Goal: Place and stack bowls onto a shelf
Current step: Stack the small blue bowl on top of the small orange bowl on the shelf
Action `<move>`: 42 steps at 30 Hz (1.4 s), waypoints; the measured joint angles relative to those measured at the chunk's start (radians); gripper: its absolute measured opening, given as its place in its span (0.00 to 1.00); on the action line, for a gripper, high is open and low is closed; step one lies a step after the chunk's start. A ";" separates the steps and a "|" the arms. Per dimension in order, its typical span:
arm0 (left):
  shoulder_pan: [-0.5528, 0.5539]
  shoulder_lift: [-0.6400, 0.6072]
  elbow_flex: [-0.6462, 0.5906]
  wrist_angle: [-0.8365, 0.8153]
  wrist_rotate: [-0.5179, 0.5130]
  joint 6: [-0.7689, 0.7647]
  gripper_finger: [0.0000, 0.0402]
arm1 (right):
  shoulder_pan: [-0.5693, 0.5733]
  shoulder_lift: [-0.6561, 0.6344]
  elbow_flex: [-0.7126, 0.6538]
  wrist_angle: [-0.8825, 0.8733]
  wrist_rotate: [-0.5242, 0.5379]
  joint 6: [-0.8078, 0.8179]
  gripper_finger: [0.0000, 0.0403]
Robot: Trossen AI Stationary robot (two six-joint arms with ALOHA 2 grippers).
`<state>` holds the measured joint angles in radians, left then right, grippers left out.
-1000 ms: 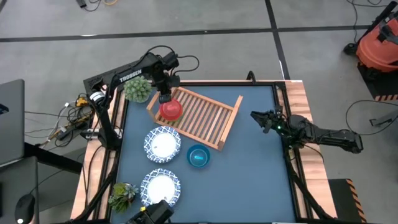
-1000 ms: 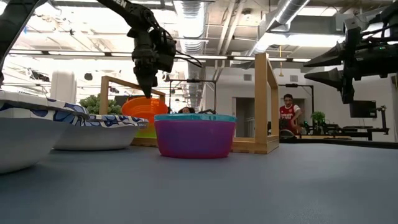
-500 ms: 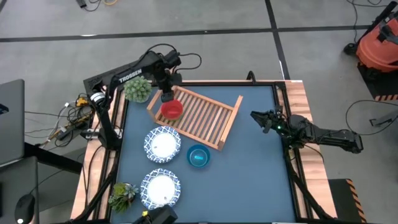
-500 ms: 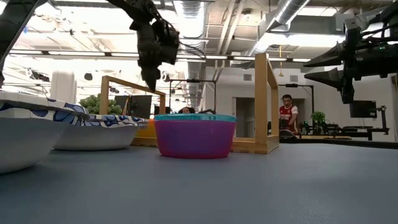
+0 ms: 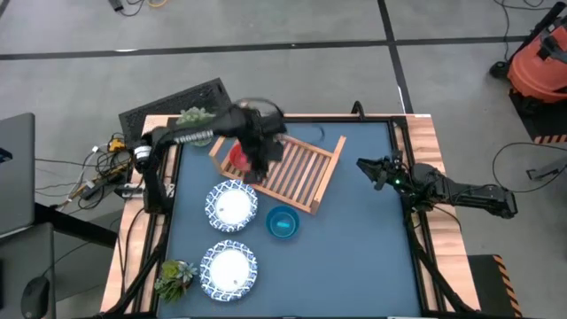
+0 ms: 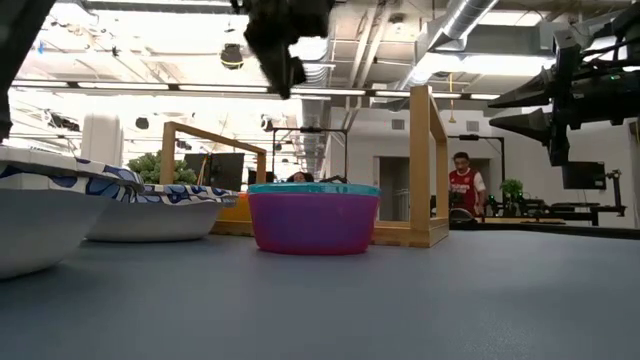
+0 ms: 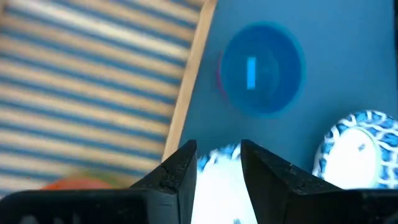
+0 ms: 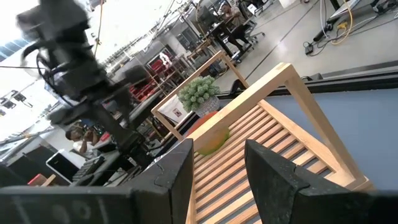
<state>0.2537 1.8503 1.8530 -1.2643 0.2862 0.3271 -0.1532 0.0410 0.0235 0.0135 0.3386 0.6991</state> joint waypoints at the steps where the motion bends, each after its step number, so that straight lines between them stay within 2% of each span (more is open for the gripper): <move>1: -0.039 0.000 -0.003 0.033 -0.029 -0.020 0.27 | 0.000 0.000 0.000 0.000 0.000 0.000 0.42; 5: -0.163 0.000 -0.037 0.178 -0.126 -0.080 0.27 | 0.000 0.000 0.000 0.000 0.000 0.000 0.42; 8: -0.214 0.000 -0.089 0.276 -0.186 -0.119 0.27 | 0.000 0.000 0.000 0.000 -0.001 0.000 0.42; 13: -0.230 0.000 -0.225 0.384 -0.207 -0.258 0.27 | 0.001 0.000 0.000 -0.002 -0.012 0.000 0.42; 17: -0.230 0.000 -0.325 0.482 -0.250 -0.284 0.27 | 0.001 0.000 0.000 -0.003 -0.026 0.000 0.42; 25: -0.220 0.000 -0.419 0.583 -0.220 -0.319 0.27 | 0.002 0.000 0.000 -0.003 -0.027 0.008 0.42; 42: -0.216 0.000 -0.516 0.683 -0.214 -0.356 0.27 | 0.002 0.000 0.000 -0.003 -0.027 0.008 0.42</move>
<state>0.0380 1.8503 1.3369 -0.5810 0.0719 -0.0292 -0.1509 0.0410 0.0235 0.0108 0.3111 0.7074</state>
